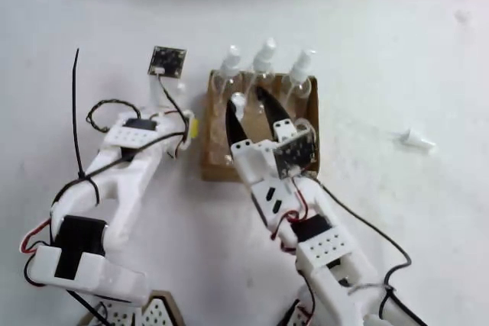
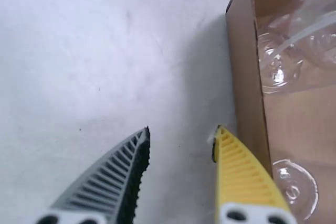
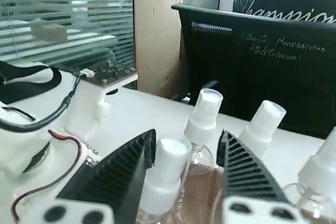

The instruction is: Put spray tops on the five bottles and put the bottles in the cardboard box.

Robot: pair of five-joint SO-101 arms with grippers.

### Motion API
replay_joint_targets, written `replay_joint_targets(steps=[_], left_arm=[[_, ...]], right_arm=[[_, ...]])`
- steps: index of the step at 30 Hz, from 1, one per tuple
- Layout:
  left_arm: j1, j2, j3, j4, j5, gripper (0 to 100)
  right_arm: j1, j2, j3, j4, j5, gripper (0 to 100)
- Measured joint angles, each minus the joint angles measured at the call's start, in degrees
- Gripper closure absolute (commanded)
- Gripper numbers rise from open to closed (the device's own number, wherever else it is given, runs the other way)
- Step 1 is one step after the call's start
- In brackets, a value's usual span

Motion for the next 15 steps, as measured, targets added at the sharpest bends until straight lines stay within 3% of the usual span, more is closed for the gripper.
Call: replay_joint_targets(steps=[8, 15], left_arm=[[0.0, 0.0, 0.0, 0.0, 0.0, 81], [0.0, 0.0, 0.0, 0.0, 0.0, 81]], right_arm=[[0.0, -13.1, 5.5, 0.5, 0.0, 83.6], [0.0, -16.6, 3.9, 11.3, 0.0, 83.6]])
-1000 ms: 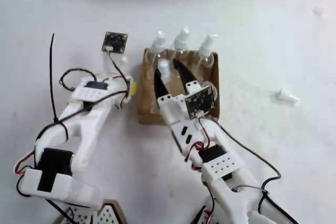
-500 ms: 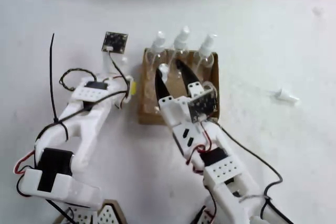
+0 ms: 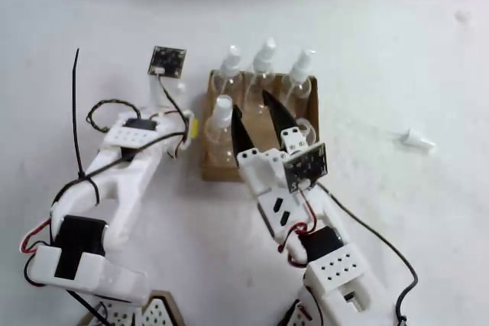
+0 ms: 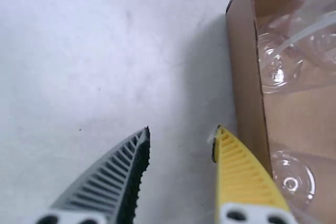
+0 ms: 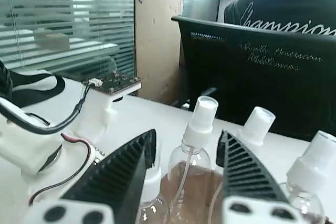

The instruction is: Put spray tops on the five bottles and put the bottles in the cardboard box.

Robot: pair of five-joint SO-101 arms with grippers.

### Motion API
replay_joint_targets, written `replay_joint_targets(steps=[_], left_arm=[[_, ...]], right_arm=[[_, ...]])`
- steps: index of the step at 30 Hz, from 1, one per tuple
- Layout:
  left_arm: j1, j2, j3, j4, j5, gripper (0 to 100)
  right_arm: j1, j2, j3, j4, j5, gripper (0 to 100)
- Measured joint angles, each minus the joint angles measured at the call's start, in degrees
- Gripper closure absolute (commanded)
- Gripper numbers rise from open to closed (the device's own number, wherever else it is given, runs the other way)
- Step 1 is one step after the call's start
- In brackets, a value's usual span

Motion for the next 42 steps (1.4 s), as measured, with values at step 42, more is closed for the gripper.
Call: replay_joint_targets(steps=[42], left_arm=[[0.0, 0.0, 0.0, 0.0, 0.0, 81]], right_arm=[[52.1, -17.8, -15.5, 45.6, -0.3, 83.7]])
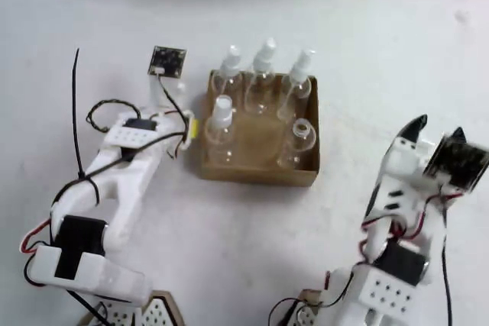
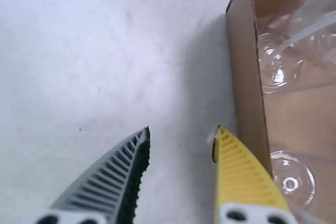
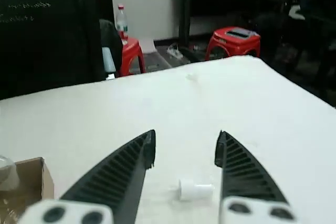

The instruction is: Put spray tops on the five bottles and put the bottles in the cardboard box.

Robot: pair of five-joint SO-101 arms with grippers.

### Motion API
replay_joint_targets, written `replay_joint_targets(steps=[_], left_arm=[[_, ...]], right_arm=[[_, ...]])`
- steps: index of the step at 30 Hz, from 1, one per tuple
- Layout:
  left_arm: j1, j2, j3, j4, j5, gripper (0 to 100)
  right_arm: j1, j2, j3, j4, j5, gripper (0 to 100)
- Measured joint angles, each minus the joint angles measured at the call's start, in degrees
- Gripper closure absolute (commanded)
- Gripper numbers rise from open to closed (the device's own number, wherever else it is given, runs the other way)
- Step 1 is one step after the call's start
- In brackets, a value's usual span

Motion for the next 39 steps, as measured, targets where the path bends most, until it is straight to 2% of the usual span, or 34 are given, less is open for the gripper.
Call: replay_joint_targets(steps=[4, 13, 18, 28, 34, 39], left_arm=[[0.0, 0.0, 0.0, 0.0, 0.0, 81], [0.0, 0.0, 0.0, 0.0, 0.0, 81], [0.0, 0.0, 0.0, 0.0, 0.0, 81], [0.0, 0.0, 0.0, 0.0, 0.0, 81], [0.0, 0.0, 0.0, 0.0, 0.0, 81], [0.0, 0.0, 0.0, 0.0, 0.0, 81]], right_arm=[[0.4, 13.1, -9.9, 5.6, -1.6, 83.7], [1.0, 45.9, -32.5, 20.1, -19.8, 83.3], [1.0, 58.9, -40.2, 21.2, -24.5, 83.2], [1.0, 71.9, -48.6, 24.4, -31.4, 82.6], [2.2, 77.3, -51.5, 24.4, -33.7, 68.9], [5.5, 85.0, -57.2, 24.4, -36.6, 69.0]])
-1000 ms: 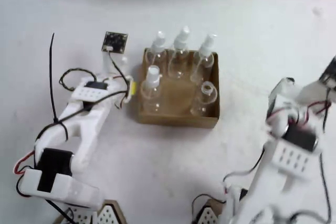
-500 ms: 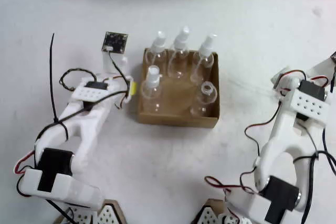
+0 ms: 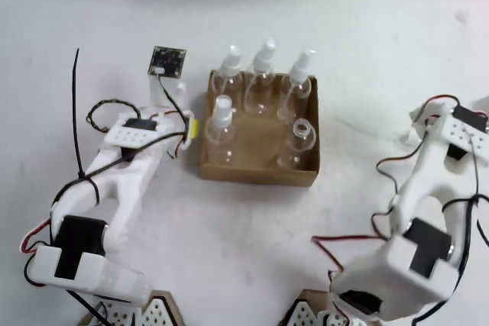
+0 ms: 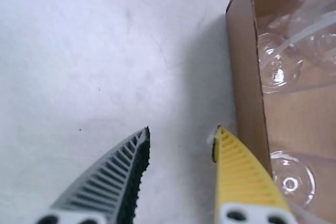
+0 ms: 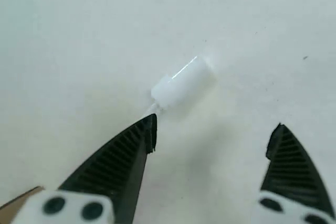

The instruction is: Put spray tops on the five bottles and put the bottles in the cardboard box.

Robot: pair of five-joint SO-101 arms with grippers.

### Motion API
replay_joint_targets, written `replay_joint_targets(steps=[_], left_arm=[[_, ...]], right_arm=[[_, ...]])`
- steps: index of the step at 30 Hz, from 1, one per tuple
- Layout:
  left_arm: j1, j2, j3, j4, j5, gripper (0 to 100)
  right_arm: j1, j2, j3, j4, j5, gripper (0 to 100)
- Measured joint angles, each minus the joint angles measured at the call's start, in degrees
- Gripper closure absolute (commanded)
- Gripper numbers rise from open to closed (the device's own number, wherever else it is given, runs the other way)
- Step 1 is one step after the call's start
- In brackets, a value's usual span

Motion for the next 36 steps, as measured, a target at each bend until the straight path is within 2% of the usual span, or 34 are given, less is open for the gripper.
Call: replay_joint_targets(steps=[16, 22, 25, 31, 36], left_arm=[[0.0, 0.2, 0.0, 0.0, 0.0, 81], [0.0, 0.2, 0.0, 0.0, 0.0, 81], [0.0, 0.2, 0.0, 0.0, 0.0, 81], [0.0, 0.2, 0.0, 0.0, 0.0, 81], [0.0, 0.2, 0.0, 0.0, 0.0, 81]], right_arm=[[1.1, 22.7, -20.7, 0.0, -6.6, 69.1], [1.0, 28.7, -25.5, 0.0, -6.6, 81.3], [1.1, 31.5, -28.0, 0.2, -6.6, 83.2], [1.1, 34.1, -33.7, 6.8, -6.6, 83.7], [-1.7, 34.3, -36.3, 12.3, -6.6, 83.7]])
